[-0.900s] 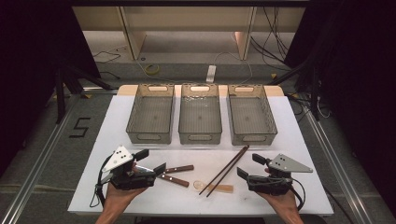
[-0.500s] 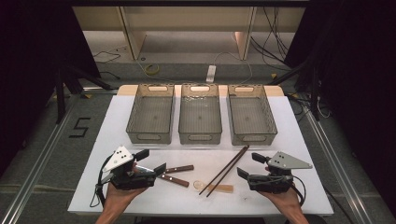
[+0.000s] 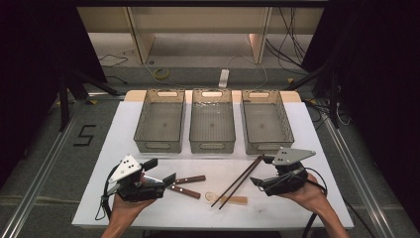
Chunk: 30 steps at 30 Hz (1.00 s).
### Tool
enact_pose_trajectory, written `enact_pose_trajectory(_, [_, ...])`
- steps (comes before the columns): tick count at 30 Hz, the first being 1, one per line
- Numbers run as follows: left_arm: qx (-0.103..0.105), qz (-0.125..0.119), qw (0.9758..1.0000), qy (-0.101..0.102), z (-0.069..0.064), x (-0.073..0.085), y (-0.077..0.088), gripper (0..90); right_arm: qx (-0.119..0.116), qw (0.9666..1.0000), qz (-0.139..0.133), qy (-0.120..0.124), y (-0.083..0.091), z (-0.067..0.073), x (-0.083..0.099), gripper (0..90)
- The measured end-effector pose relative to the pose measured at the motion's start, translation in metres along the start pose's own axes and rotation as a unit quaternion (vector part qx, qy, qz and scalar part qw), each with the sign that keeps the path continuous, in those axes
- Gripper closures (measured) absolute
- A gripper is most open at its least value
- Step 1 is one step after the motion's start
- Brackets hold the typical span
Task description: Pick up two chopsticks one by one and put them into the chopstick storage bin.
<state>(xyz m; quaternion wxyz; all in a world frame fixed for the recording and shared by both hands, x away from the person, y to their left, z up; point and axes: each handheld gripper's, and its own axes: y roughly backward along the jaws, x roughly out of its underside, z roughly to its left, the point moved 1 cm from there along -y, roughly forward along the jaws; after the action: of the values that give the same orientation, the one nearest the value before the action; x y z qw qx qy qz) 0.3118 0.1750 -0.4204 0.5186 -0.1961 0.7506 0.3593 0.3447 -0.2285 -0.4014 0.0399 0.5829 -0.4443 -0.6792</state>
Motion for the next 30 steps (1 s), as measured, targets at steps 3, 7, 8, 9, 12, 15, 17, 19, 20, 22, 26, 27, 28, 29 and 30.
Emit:
enact_pose_trajectory(3, [0.0,0.001,1.0,-0.002,0.0,0.0,0.0,15.4,0.004,0.9988,0.037,0.031,-0.008,-0.003,-0.003,23.3])
enact_pose_trajectory(7, [-0.002,0.0,1.0,0.0,0.0,0.0,0.0,15.4,0.006,0.9933,0.081,0.082,-0.017,-0.005,-0.007,26.1])
enact_pose_trajectory(8, [-0.002,0.0,1.0,0.001,0.0,0.0,0.0,15.5,0.009,0.9912,0.094,0.093,-0.02,-0.005,-0.008,26.7])
enact_pose_trajectory(9, [-0.002,-0.001,1.0,0.001,0.0,0.0,0.0,15.4,0.006,0.9894,0.104,0.101,-0.023,-0.005,-0.008,27.7])
enact_pose_trajectory(12, [-0.002,0.0,1.0,0.0,0.0,0.0,0.0,15.4,-0.006,0.9843,0.125,0.124,-0.032,-0.005,-0.008,30.8])
enact_pose_trajectory(15, [-0.001,-0.001,1.0,0.002,0.0,0.0,0.0,15.4,-0.007,0.9788,0.145,0.145,-0.042,-0.004,-0.006,33.9])
enact_pose_trajectory(17, [-0.001,-0.001,1.0,0.002,0.0,0.0,0.0,15.5,-0.006,0.973,0.161,0.166,-0.051,-0.002,-0.004,36.0])
enact_pose_trajectory(19, [-0.001,-0.001,1.0,0.003,0.0,0.0,0.0,15.5,-0.002,0.9695,0.165,0.181,-0.056,-0.001,-0.004,38.2])
enact_pose_trajectory(20, [-0.001,-0.001,1.0,0.003,0.0,0.0,0.0,15.5,-0.004,0.9673,0.171,0.187,-0.058,0.0,-0.004,38.8])
enact_pose_trajectory(22, [-0.001,0.0,1.0,0.002,0.0,0.0,0.0,15.4,-0.006,0.9622,0.181,0.204,-0.064,0.002,-0.003,40.4])
enact_pose_trajectory(26, [-0.002,0.001,1.0,0.002,0.0,0.0,0.0,15.4,-0.015,0.9522,0.202,0.229,-0.073,0.006,0.0,42.8])
enact_pose_trajectory(27, [-0.002,0.001,1.0,0.002,0.0,0.0,0.0,15.5,-0.017,0.9497,0.206,0.235,-0.075,0.006,0.001,43.5])
enact_pose_trajectory(28, [-0.003,0.001,1.0,0.003,0.0,0.0,0.0,15.5,-0.021,0.9483,0.209,0.238,-0.076,0.006,0.001,44.1])
enact_pose_trajectory(29, [-0.003,0.002,1.0,0.002,0.0,0.0,0.0,15.4,-0.024,0.9467,0.21,0.243,-0.078,0.006,0.001,44.7])
enact_pose_trajectory(30, [-0.003,0.001,1.0,0.003,0.0,0.0,0.0,15.4,-0.024,0.9467,0.21,0.243,-0.078,0.006,0.001,44.7])
